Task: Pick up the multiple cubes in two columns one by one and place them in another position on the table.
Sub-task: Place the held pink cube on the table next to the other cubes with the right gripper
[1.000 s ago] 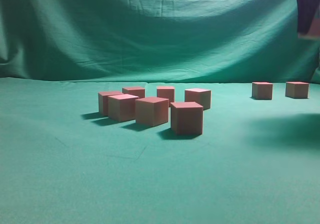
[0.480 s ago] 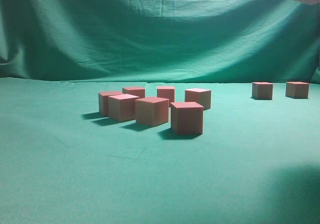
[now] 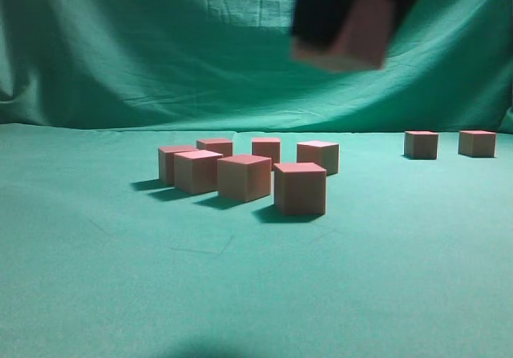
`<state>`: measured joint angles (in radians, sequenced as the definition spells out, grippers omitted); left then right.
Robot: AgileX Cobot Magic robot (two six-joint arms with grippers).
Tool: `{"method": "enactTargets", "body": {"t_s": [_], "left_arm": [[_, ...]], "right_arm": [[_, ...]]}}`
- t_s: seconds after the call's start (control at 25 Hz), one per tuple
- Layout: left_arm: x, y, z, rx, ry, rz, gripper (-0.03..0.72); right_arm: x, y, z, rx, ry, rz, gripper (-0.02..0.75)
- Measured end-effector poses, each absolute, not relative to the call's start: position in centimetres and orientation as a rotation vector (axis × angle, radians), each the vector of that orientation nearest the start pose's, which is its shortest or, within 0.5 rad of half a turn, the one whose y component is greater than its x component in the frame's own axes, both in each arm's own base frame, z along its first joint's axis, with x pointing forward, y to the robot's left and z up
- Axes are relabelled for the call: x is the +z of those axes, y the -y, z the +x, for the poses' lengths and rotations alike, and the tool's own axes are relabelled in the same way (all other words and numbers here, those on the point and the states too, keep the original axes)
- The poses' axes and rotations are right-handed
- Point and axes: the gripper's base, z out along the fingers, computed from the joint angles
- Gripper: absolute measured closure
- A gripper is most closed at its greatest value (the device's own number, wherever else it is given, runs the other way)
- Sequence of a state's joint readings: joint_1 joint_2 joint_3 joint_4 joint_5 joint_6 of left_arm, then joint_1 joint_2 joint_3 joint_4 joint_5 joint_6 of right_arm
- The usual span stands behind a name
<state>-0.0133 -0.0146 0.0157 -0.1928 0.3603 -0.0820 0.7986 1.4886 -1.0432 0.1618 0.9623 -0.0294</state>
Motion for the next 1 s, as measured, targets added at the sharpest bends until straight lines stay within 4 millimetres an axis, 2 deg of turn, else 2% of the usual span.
{"method": "enactTargets", "body": {"t_s": [0.12,0.24,0.52,1.0], "left_arm": [[17.7,0.7,5.2,-0.255,-1.837,-0.182,0.688],[17.7,0.7,5.2,-0.255,-1.837,-0.182,0.688],[17.7,0.7,5.2,-0.255,-1.837,-0.182,0.688],[17.7,0.7,5.2,-0.255,-1.837,-0.182,0.688]], "right_arm": [[24.1,-22.9,18.5,0.354,-2.692,-1.133,0.482],[22.5,-23.7,19.1,0.321,-2.686,-1.15,0.482],[19.7,-24.0,20.5,0.161,-2.665,-1.245,0.482],[18.0,-24.7,21.4,0.137,-2.632,-1.234,0.482]]}}
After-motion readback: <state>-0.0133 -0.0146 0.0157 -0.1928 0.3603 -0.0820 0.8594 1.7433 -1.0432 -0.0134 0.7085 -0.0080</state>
